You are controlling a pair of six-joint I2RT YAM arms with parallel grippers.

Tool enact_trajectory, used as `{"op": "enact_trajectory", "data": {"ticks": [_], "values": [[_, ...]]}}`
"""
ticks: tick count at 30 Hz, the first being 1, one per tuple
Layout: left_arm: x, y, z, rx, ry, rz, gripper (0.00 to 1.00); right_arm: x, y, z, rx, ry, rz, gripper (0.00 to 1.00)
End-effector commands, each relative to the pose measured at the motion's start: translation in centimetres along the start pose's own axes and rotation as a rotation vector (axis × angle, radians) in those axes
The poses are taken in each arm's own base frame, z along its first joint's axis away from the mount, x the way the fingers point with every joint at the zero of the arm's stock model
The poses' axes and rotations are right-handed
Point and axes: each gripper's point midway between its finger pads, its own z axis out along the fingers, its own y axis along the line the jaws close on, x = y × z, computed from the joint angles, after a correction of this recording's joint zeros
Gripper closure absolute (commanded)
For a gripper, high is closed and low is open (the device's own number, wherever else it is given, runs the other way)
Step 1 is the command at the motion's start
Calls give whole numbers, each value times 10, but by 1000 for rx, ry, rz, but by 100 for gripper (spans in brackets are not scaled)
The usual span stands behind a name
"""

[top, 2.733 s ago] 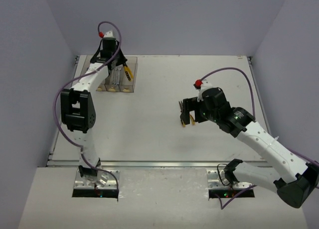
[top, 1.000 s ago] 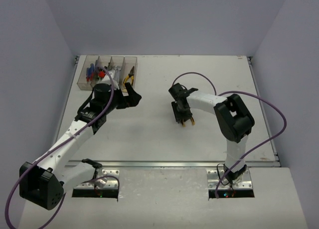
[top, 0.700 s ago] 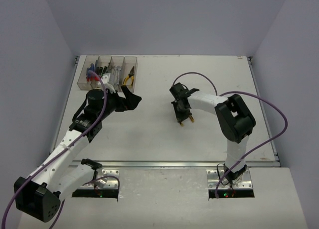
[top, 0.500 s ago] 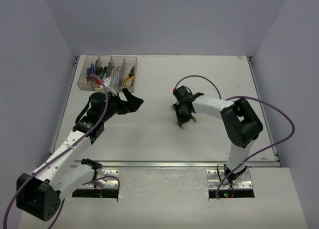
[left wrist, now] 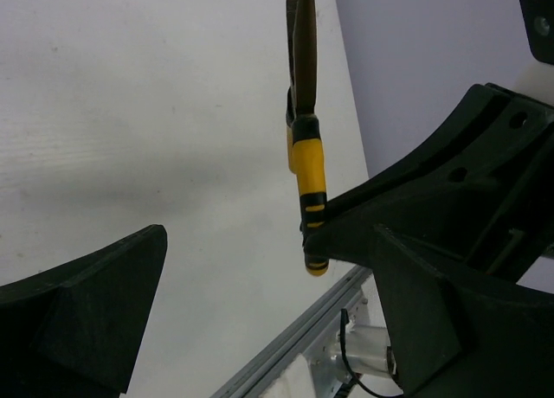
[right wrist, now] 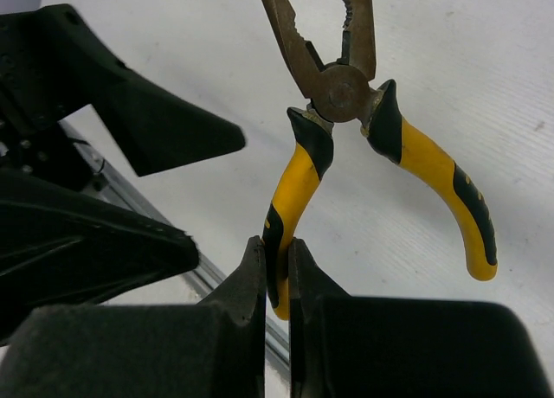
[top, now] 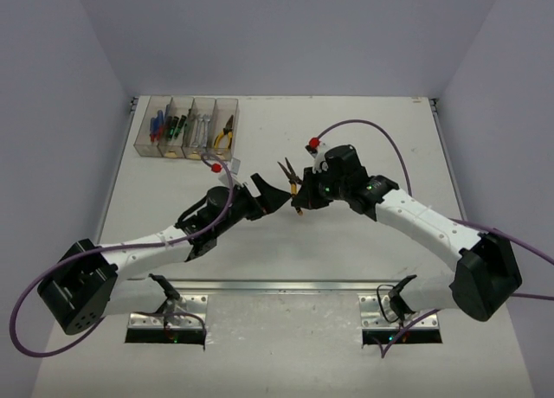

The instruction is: Sort the tools into containers

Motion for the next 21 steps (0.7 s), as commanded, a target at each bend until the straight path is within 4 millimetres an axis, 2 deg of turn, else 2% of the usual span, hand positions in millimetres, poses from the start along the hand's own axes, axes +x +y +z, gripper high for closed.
{"op": "enact_trajectory", "data": {"ticks": [1,3,6,9,10,12,13,14,16,17,18,21], "values": [[-47,-58,10,140,-201,-65,3,-19,36,-11,-124,-81,-58,100],[-51,-62,14,138,-224,-74,7,-19,48,-15,-150,-85,-86,100],[-54,-55,23,101,-256,-88,16,-19,65,-19,-169,-95,-126,100],[-54,-47,28,69,-266,-100,31,-20,73,-20,-178,-101,-141,100],[-53,-45,30,63,-264,-101,31,-19,74,-21,-179,-101,-143,100],[-51,-41,32,49,-260,-102,38,-20,79,-22,-191,-106,-145,100],[-50,-39,32,45,-257,-104,44,-20,80,-22,-196,-109,-145,100],[-49,-39,33,46,-254,-104,55,-21,82,-23,-201,-113,-144,100],[-45,-40,35,56,-237,-104,86,-23,86,-23,-209,-119,-144,100],[-44,-42,36,68,-227,-101,96,-24,86,-23,-207,-122,-145,100],[-42,-46,36,85,-215,-93,100,-26,86,-22,-201,-124,-143,100],[-41,-62,38,147,-190,-33,100,-28,83,-21,-178,-126,-140,100]]}}
